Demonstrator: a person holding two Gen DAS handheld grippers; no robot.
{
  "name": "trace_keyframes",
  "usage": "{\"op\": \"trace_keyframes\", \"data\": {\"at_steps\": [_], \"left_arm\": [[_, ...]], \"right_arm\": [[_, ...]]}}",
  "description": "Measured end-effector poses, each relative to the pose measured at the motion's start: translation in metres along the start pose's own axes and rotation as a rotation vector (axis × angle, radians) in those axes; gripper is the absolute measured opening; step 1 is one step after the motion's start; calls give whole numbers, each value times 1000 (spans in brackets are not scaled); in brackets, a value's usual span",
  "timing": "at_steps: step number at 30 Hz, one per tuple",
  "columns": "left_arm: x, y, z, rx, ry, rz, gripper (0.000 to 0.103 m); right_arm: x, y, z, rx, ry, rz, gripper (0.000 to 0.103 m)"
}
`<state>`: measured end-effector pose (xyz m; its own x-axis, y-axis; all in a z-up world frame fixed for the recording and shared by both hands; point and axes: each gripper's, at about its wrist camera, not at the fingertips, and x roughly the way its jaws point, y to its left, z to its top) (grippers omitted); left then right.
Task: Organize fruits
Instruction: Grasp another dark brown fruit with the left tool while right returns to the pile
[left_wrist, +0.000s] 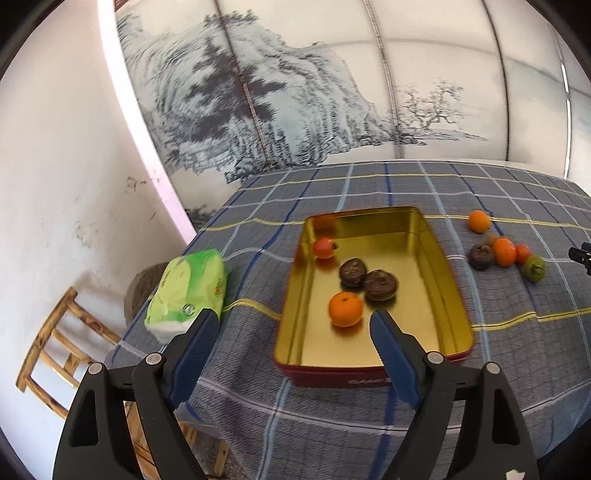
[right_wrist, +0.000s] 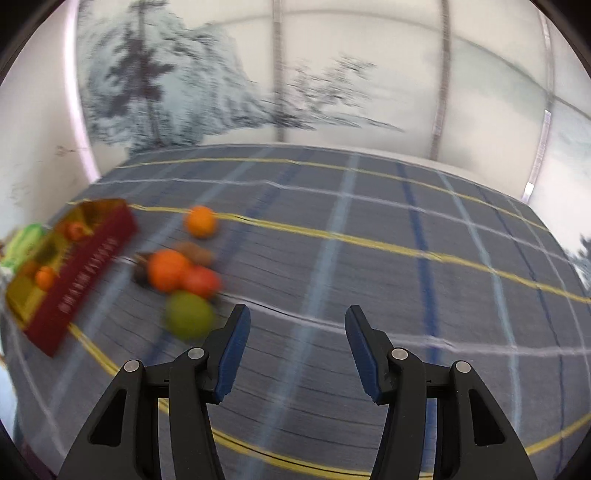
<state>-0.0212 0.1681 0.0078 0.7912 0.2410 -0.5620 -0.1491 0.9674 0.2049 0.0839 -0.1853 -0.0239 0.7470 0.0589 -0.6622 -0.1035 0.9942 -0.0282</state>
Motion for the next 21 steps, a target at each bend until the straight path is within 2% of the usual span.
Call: {"op": "trace_keyframes", "data": {"at_steps": [6,11,14,18,21], "left_arm": [[-6,-33,9,76,-17,-29,82],[-11,-64,22,142,-30,-108,82],[-14,-85,31,174,-36,-173,82],[-7,-115,47,198,-3,-329,82],[8,-138,59,229,16,-409,72]], "right_arm": [[5,-51,-10,90,30,-47,62],[12,-76,-12,140,46,-76,67],[14,-83,-13,150,41,-68,68],[17,-79,-14,133,50,-47,70],[16,-80,-14,136,39,-20,70]]}}
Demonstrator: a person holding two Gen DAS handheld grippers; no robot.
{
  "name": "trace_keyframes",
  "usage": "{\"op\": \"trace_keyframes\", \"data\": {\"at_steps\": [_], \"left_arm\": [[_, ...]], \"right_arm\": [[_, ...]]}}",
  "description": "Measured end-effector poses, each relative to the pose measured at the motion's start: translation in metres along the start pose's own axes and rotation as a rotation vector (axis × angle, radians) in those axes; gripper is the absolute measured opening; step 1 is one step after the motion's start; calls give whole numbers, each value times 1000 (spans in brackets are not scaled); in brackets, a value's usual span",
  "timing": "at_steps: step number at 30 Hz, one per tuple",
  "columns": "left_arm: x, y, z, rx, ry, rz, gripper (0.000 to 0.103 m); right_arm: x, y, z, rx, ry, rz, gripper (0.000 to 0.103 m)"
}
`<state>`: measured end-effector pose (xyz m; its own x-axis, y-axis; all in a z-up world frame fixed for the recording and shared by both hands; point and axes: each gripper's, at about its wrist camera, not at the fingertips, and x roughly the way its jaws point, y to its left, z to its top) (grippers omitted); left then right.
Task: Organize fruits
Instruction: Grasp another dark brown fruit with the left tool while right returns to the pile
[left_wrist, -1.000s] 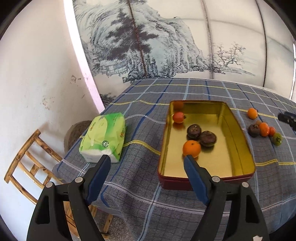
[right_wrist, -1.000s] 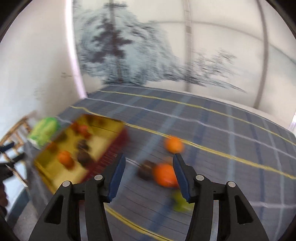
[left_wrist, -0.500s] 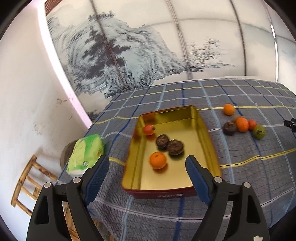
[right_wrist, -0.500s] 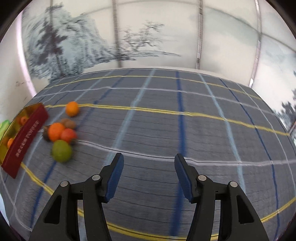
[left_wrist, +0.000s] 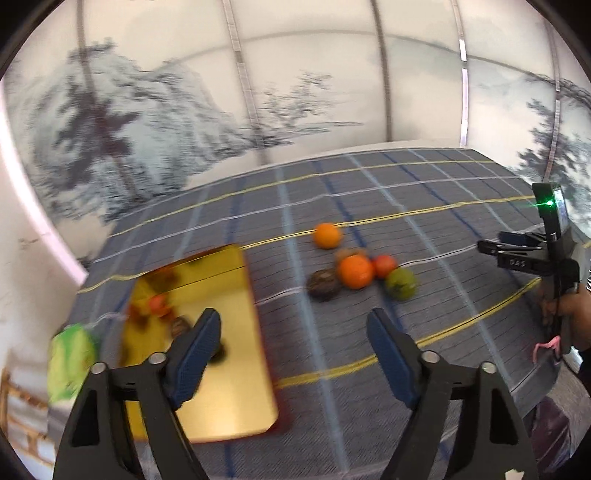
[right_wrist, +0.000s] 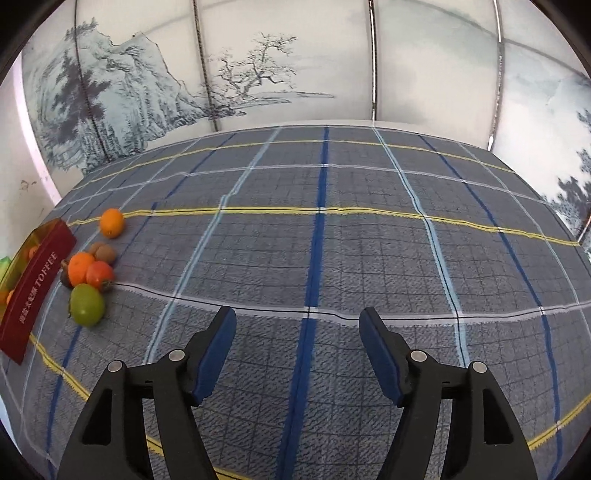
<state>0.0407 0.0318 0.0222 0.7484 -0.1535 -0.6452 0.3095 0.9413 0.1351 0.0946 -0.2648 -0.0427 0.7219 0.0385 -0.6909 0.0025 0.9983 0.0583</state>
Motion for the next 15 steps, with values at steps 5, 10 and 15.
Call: {"op": "trace_keyframes", "data": {"at_steps": [5,10,15], "left_arm": [[51,-13,21,97,99,-153,58],[95,-17,36,229,174,-250,58],[131,-17,41,293,262,-323,57]], "right_arm": [[-3,-5,-1,24,-13,34,71],[-4,-3,-1,16,-14,50,72],[-4,-2,-1,16,-15,59,73]]}}
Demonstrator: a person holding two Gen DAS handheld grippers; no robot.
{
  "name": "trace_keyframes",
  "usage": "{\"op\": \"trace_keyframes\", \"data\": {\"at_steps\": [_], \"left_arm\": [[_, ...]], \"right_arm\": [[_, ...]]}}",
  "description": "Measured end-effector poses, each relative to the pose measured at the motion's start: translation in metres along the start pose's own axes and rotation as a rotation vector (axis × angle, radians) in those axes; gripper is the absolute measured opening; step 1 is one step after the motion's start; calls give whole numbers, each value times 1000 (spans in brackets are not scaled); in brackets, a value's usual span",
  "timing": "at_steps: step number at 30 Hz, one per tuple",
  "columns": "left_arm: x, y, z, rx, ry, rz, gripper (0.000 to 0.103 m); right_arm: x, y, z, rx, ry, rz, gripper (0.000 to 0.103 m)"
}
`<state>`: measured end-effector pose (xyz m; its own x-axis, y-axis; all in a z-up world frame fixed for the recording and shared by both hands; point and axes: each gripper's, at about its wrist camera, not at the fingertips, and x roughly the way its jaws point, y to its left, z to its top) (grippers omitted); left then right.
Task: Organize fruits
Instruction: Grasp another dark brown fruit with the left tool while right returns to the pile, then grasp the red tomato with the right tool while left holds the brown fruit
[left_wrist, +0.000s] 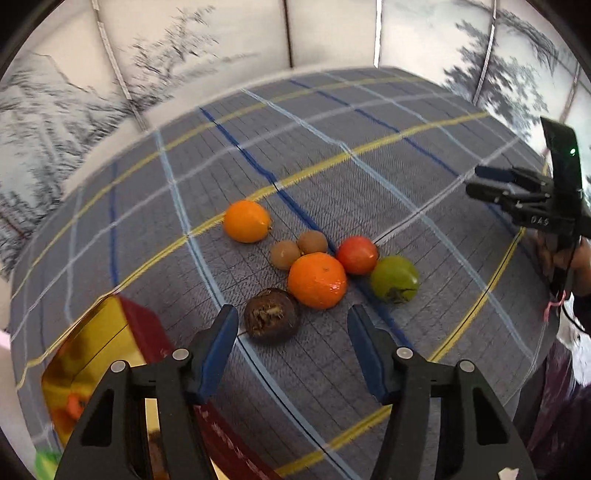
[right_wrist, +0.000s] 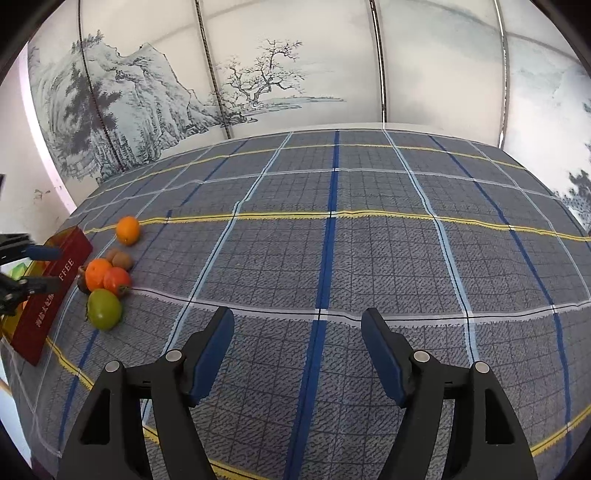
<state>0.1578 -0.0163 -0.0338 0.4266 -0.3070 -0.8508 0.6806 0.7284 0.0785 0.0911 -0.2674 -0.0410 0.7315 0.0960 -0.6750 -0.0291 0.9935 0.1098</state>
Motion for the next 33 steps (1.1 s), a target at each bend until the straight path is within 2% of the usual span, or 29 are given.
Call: {"op": "trace_keyframes", "data": {"at_steps": [5,9,12,15,18,19,22,23,27,33], "left_arm": [[18,6,6,55,32,-14,57],[28,7,8,92,52,-63,60],[31,2,7,132,66,-80,53],[31,3,4,137,69,-36,36],[26,11,0,29,74,-51,33],[22,9,-3,6,62,-38,29],[7,-7,-12,-65,28,54,29],[2,-11,-14,-93,15,63,29],[-29,-34,-30,-236,-68,48,29],[-66,-63,-50,-325,-177,16,29]], "right_arm": [[0,1,0,-1,1,1,75],[1,2,0,-8,13,1,76],[2,2,0,-8,17,-1,76],[3,2,1,-7,20,-4,77],[4,2,1,-9,23,-7,77],[4,2,1,-8,23,-7,78],[4,2,1,-8,20,-5,78],[4,2,1,-7,17,-5,78],[3,7,0,-37,15,25,78],[-9,50,5,-128,7,253,78]]}}
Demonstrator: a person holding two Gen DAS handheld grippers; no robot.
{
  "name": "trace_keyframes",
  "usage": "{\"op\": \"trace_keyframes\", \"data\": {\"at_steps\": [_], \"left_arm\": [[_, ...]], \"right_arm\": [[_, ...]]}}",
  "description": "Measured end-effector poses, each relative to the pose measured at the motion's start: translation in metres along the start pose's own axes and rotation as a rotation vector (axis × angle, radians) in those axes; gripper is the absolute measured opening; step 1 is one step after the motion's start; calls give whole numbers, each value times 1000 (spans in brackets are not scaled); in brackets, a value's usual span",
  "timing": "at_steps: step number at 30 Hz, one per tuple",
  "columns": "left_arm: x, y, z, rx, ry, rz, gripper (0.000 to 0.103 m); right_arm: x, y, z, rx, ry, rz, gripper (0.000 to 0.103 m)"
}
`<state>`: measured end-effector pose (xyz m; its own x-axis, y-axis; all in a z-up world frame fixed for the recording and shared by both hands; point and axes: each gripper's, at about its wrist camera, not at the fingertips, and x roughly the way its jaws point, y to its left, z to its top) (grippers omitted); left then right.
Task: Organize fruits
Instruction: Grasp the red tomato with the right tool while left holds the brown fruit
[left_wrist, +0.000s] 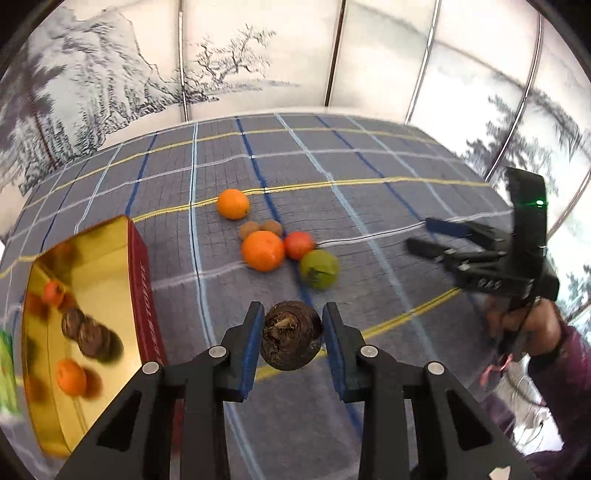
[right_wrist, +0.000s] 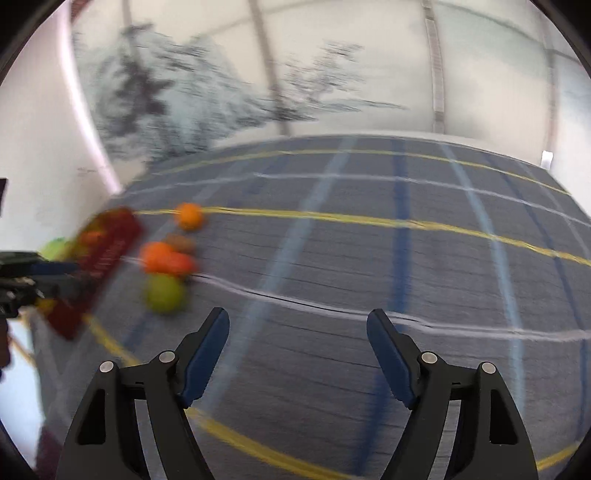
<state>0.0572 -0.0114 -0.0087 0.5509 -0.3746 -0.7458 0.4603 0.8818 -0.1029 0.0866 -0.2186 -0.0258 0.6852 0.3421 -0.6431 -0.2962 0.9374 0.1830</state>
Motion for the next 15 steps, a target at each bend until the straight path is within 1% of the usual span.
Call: {"op": "trace_keyframes", "data": {"at_steps": [3,6,7,8,9,11,15], "left_arm": [[-11,-5,-9,-32,-15,-7,29],[-17,-10,-17,-30,-25,16,29],[-19,-11,-19,-31,-26,14,29],[-21,-11,-20,-35,-28,9,29],[-23,-11,-21,-39,-32,4,29],[-27,-11,-22,-38,-40,1,29],[-31,-11,-22,-44,-47,-7,29]], "right_arm": [[10,24,10,-43,5,91,78],[23,38,24,-57,10,135,75],[29,42,28,-59,17,150,74],[35,45,33,-66,30,164,67],[40,49,36,-79,45,170,61],[57,59,41,-124,98,168,59],[83,72,47,-197,174,157,54]]}}
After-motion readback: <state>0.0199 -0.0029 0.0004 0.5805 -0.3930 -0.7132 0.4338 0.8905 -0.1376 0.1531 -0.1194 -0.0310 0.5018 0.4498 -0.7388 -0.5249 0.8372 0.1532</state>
